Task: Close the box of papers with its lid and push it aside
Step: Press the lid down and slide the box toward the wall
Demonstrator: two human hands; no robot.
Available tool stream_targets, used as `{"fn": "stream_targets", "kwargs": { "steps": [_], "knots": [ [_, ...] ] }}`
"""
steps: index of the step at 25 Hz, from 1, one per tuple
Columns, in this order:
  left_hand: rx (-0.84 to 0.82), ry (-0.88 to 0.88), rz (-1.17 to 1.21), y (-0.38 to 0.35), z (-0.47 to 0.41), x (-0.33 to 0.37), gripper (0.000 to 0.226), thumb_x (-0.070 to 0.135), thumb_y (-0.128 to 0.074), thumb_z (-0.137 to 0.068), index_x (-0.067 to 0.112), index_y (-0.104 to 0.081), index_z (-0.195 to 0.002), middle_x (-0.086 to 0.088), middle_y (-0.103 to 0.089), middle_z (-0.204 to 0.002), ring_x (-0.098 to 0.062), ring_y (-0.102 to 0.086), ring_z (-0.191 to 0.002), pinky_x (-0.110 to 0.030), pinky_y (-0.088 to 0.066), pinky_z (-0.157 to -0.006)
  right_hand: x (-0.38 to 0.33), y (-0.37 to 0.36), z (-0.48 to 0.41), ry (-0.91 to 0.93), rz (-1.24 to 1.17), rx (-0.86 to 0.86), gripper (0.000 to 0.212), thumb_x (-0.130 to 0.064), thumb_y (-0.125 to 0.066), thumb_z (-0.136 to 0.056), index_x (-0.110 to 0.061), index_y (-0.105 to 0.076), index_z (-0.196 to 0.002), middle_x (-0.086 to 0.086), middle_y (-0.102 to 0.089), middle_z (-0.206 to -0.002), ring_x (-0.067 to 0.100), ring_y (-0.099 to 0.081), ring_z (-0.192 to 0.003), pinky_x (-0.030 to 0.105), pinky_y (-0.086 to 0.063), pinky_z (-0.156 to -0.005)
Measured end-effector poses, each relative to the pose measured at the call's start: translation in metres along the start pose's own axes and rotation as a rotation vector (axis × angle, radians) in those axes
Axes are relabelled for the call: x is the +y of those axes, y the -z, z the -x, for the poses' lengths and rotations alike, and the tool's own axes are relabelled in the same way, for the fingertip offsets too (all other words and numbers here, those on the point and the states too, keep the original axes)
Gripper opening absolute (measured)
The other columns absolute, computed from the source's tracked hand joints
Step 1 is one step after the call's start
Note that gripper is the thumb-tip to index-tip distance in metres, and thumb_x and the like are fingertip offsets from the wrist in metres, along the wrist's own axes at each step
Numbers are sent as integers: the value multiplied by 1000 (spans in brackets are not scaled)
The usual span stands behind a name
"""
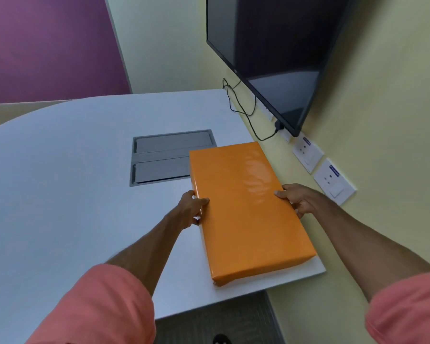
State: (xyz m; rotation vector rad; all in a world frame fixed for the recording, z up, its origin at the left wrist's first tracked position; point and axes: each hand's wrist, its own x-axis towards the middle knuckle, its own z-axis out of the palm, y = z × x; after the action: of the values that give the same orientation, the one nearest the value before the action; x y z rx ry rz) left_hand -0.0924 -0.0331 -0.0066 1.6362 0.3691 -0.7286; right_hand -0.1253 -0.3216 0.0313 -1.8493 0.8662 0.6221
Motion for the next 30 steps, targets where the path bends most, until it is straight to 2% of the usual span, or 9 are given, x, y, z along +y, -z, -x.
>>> {"fn": "stream_targets", "kwargs": {
  "steps": [2, 4, 6, 7, 9, 12, 18, 24, 30],
  "knots": [
    [8, 7, 6, -21, -1, -1, 58, 16, -59, -93, 12, -31, -144, -19, -42, -144, -43, -45, -126, -52, -45, -84, 11, 15, -2, 10, -12, 16, 45, -30, -53, -96, -12, -45, -137, 14, -55, -121, 34, -53, -103, 62, -44, -86],
    [12, 14, -1, -38, -2, -1, 59, 16, -59, -93, 12, -30, -144, -19, -41, -144, -43, -44, -128, -57, -45, -92, 20, 26, -3, 15, -34, 20, 42, -28, -53, -97, -10, -46, -135, 10, -58, -104, 30, -56, -87, 53, -46, -71],
    [9, 23, -7, -53, -3, -1, 59, 17, -59, -93, 12, -29, -145, -19, -40, -146, -43, -43, -129, -60, -42, -97, 29, 37, -6, 24, -63, 27, 42, -26, -52, -98, -10, -46, -136, 12, -59, -108, 29, -57, -84, 47, -46, -63],
    [5, 25, -10, -60, -4, -2, 60, 17, -59, -93, 12, -29, -145, -19, -40, -146, -44, -43, -130, -60, -41, -98, 34, 42, -9, 32, -87, 35, 42, -24, -52, -98, -9, -46, -136, 15, -59, -116, 29, -58, -89, 47, -48, -66],
    [3, 25, -14, -72, -4, -1, 61, 17, -59, -93, 13, -28, -145, -18, -39, -147, -44, -42, -131, -60, -41, -99, 43, 49, -16, 49, -128, 57, 43, -22, -53, -97, -8, -46, -137, 18, -57, -129, 33, -59, -104, 51, -50, -84],
    [1, 29, -26, -86, -4, 1, 60, 17, -59, -93, 13, -28, -145, -18, -39, -147, -44, -42, -131, -60, -42, -98, 53, 57, -22, 80, -151, 94, 44, -20, -54, -97, -5, -47, -138, 20, -56, -134, 36, -57, -117, 51, -47, -99],
    [10, 33, -21, -101, -8, 2, 60, 17, -58, -94, 13, -28, -146, -17, -38, -148, -44, -42, -132, -60, -41, -99, 61, 64, -36, 174, -161, 181, 42, -14, -52, -98, 2, -47, -136, 24, -55, -134, 38, -57, -117, 39, -48, -84],
    [11, 24, -38, -109, -11, 6, 57, 17, -56, -95, 12, -29, -145, -17, -39, -147, -42, -42, -131, -60, -42, -98, 62, 67, -43, 213, -113, 224, 44, -17, -51, -98, 0, -45, -138, 23, -53, -137, 37, -55, -120, 42, -47, -94],
    [7, 18, -40, -111, -11, 5, 54, 20, -55, -95, 13, -30, -143, -16, -40, -146, -42, -44, -129, -58, -43, -95, 62, 67, -48, 229, -66, 230, 43, -19, -47, -100, -1, -44, -139, 22, -52, -138, 37, -53, -121, 39, -45, -88]
  ]
}}
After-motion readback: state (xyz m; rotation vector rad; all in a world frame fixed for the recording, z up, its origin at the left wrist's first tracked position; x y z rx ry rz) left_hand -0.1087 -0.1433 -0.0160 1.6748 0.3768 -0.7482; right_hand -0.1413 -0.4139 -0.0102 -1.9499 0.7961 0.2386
